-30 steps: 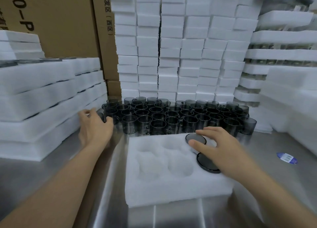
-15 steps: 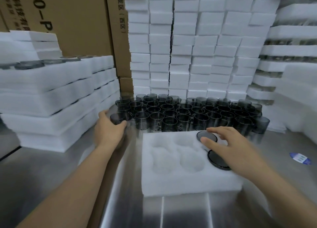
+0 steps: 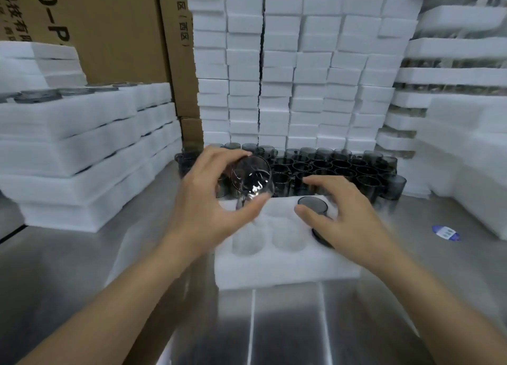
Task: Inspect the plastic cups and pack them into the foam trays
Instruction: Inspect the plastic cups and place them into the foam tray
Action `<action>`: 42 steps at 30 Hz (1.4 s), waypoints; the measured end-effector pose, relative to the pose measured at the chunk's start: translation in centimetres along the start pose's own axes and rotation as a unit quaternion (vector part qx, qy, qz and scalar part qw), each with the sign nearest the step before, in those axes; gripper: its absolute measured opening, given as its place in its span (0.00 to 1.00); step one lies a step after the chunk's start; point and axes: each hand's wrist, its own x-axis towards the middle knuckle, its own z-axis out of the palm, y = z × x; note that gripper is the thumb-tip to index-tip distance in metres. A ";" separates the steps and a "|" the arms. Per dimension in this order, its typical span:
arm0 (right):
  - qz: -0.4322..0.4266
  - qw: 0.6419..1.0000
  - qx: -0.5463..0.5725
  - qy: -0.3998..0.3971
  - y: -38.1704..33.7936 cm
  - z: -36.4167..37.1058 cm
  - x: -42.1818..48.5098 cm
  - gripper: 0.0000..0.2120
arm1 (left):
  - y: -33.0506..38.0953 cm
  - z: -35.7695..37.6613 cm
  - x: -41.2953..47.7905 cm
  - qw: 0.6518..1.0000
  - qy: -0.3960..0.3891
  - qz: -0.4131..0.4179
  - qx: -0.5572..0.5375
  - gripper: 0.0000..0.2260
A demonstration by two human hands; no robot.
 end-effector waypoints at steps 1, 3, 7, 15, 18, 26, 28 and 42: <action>-0.039 0.999 0.016 -0.023 -0.7 0.0 -0.4 0.26 | 0.7 0.3 -0.3 0.999 -0.025 0.042 0.001 0.26; -0.114 0.991 0.030 -0.062 -1.8 0.6 -1.0 0.29 | 1.2 0.8 -0.9 0.994 -0.078 0.082 0.002 0.26; -0.169 0.984 -0.006 -0.052 -2.4 1.1 -1.1 0.29 | 1.1 0.7 -0.9 0.988 -0.113 0.106 -0.010 0.26; -0.183 0.983 0.018 -0.023 -2.6 1.1 -1.2 0.29 | 1.8 0.4 -0.8 0.990 -0.099 0.063 -0.075 0.24; -0.175 0.981 0.080 0.008 -3.0 0.6 -1.3 0.26 | 2.0 0.2 -0.6 0.972 -0.143 -0.039 -0.182 0.22; -0.209 0.974 0.090 0.018 -3.8 0.2 -1.5 0.29 | 1.5 -0.4 -0.4 0.958 -0.277 -0.031 -0.070 0.16; -0.228 0.972 0.062 -0.001 -3.8 0.7 -1.5 0.30 | 1.6 -0.2 -0.5 0.958 -0.282 -0.025 -0.054 0.17; -0.238 0.971 0.002 0.012 -3.4 -0.3 -1.1 0.31 | 0.9 -0.1 -0.3 0.973 -0.226 -0.016 -0.034 0.23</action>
